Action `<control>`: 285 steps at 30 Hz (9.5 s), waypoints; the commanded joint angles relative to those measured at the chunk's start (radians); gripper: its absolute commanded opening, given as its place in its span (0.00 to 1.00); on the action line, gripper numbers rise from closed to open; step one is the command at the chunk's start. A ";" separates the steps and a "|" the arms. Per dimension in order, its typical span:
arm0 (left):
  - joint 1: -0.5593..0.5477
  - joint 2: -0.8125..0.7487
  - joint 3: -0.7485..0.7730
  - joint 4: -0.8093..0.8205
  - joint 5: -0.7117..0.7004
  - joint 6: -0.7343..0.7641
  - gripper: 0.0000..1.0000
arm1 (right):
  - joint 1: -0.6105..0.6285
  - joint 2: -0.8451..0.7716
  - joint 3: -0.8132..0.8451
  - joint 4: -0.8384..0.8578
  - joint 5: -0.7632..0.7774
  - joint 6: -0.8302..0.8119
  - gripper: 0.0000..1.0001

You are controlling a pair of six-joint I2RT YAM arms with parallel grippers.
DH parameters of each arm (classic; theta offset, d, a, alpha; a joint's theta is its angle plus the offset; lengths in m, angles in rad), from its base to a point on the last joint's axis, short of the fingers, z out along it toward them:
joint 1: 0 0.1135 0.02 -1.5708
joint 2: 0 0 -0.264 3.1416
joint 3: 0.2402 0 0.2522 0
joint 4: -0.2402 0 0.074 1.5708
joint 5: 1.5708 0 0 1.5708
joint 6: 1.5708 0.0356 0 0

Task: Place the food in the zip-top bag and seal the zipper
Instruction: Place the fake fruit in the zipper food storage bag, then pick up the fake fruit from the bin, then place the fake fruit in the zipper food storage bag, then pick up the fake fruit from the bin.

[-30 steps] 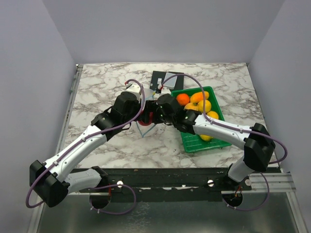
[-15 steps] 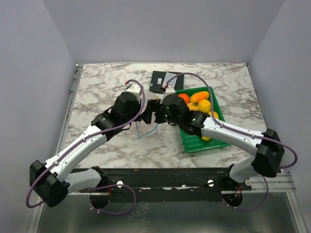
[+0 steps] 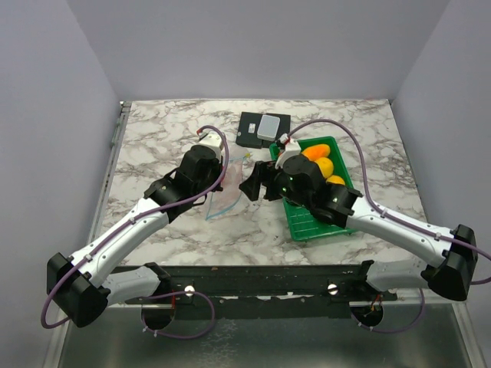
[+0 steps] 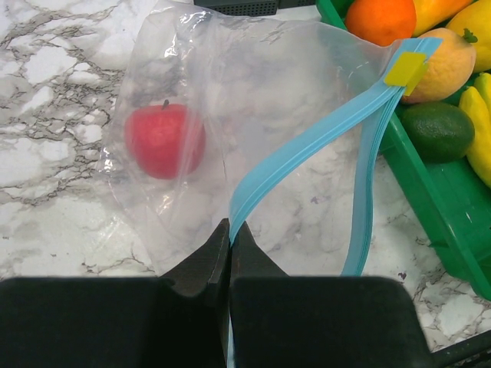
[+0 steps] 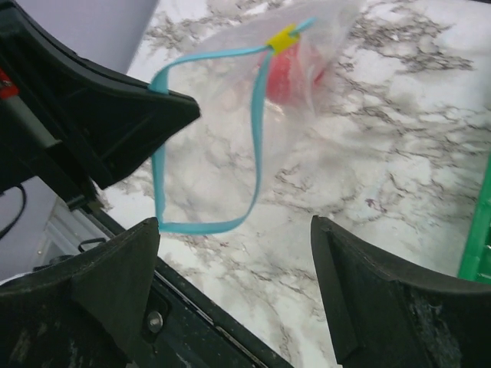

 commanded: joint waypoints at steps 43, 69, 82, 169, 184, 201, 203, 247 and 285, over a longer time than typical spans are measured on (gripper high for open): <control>0.003 -0.007 -0.012 0.015 -0.015 0.003 0.00 | -0.337 0.153 -0.085 -0.248 0.156 -0.189 0.90; 0.002 0.007 -0.012 0.014 -0.013 0.006 0.00 | -0.397 0.349 -0.006 -0.216 0.097 -0.247 0.84; 0.003 0.011 -0.010 0.012 -0.009 0.009 0.00 | -0.397 0.366 -0.010 -0.216 0.089 -0.246 0.63; 0.003 -0.030 -0.015 0.032 0.037 0.000 0.00 | -0.081 0.205 0.121 -0.014 0.009 0.093 0.25; 0.002 -0.040 -0.019 0.040 0.045 0.000 0.00 | -0.081 0.247 0.139 0.027 0.005 0.106 0.54; 0.003 -0.035 -0.021 0.040 0.032 0.003 0.00 | -0.079 0.197 0.121 0.034 -0.063 0.063 0.87; 0.003 -0.034 -0.021 0.040 0.032 0.002 0.00 | -0.079 0.176 0.113 0.034 -0.069 0.058 0.87; 0.003 -0.035 -0.022 0.039 0.023 0.002 0.00 | -0.318 0.106 0.010 -0.258 0.295 -0.080 1.00; 0.003 -0.033 -0.019 0.036 0.021 0.010 0.00 | -0.483 0.429 0.059 -0.101 0.221 0.044 0.92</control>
